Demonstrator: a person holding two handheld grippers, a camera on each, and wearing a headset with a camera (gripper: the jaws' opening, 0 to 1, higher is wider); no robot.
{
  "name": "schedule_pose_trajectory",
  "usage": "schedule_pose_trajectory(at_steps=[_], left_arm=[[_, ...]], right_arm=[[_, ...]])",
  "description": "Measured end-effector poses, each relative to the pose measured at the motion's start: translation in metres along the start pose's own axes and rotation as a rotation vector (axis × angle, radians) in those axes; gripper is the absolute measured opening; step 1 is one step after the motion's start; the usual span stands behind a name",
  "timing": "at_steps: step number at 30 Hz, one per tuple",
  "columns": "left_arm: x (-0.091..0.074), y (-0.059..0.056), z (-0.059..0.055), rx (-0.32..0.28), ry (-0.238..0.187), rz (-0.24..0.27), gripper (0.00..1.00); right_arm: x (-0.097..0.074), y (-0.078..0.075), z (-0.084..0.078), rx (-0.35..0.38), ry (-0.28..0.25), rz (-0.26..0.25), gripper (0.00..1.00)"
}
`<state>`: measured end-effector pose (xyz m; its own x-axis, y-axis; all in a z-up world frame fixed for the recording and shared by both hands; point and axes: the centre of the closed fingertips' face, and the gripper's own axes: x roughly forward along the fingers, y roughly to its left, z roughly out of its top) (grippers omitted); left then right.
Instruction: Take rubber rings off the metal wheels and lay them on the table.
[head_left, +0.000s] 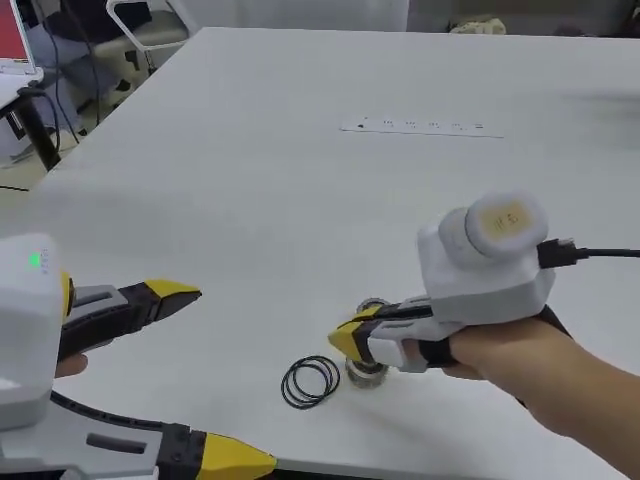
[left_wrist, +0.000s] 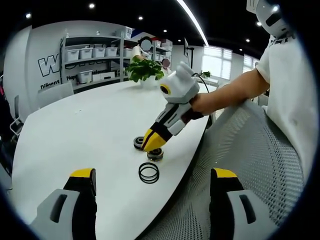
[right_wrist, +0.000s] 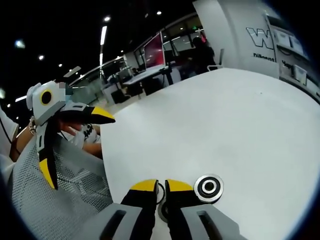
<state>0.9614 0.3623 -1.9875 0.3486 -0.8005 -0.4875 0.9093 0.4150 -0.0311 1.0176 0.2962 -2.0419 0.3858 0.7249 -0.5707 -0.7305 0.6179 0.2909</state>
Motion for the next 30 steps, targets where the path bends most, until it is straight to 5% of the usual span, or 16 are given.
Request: schedule_pose_trajectory(at_steps=[21,30], left_arm=[[0.001,-0.001,-0.001,-0.018,0.003,-0.012,0.93],[0.001,-0.004,-0.001,0.019,0.014,-0.027,0.93]], right_arm=[[-0.029,-0.029,0.035,0.019,-0.168,-0.014,0.15],[-0.032,-0.033,0.032,-0.019,-0.182,-0.003,0.18]])
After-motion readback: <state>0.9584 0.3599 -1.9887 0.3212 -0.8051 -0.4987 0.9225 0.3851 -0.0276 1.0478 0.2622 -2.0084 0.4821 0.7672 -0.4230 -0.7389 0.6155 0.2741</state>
